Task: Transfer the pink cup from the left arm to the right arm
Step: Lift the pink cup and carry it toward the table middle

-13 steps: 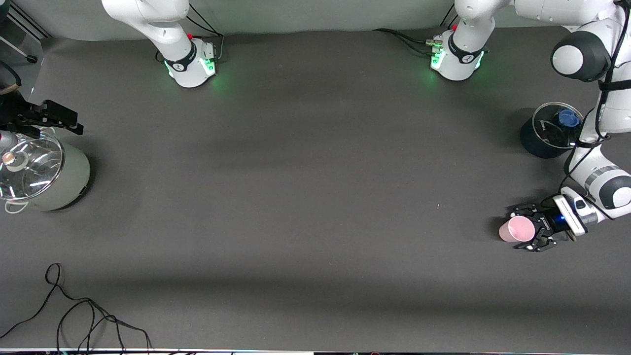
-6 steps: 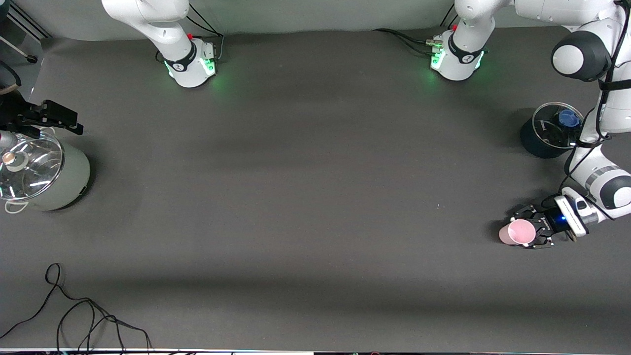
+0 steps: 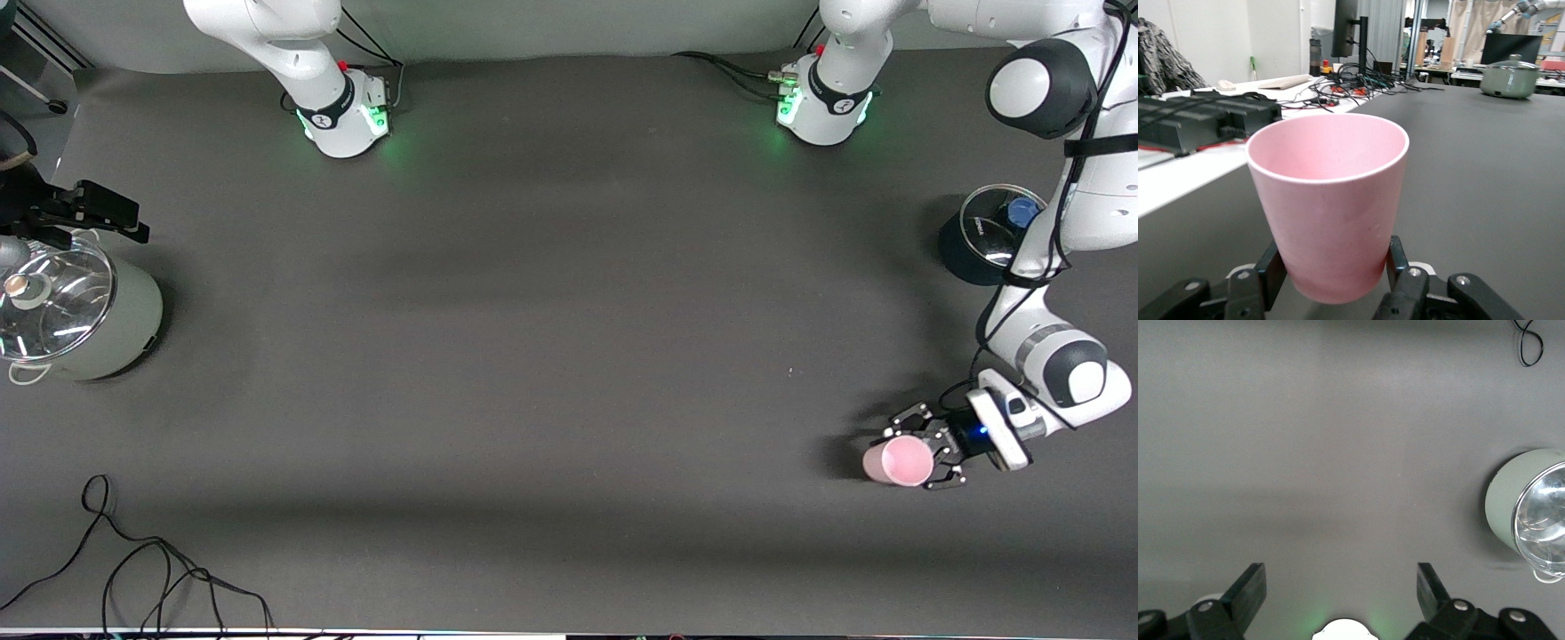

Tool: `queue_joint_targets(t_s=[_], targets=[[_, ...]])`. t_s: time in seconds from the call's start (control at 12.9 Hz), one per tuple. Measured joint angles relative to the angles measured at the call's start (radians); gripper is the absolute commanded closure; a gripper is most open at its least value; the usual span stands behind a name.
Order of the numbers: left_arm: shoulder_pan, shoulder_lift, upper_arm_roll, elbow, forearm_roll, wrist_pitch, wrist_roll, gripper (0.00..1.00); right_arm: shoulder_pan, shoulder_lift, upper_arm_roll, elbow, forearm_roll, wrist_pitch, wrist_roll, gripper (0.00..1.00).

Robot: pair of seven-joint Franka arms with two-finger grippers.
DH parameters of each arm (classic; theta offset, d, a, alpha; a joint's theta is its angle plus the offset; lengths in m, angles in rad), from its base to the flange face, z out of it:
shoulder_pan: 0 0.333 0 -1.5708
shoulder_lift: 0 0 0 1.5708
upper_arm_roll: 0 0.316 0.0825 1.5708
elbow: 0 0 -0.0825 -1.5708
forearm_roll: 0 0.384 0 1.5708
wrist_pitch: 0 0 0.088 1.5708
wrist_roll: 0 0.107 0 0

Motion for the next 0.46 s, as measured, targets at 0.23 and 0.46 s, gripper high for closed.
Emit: queue_joint_targets(t_s=[0.23, 0.46], targets=[[-0.001, -0.056, -0.120, -0.046, -0.002, 0.166, -0.058, 0.63, 0.000, 0.000, -0.001, 0.000, 0.000, 0.000, 0.000, 0.00], [0.039, -0.093, -0.357, -0.156, -0.022, 0.449, -0.065, 0.64, 0.000, 0.000, -0.001, 0.002, 0.000, 0.000, 0.000, 0.00]])
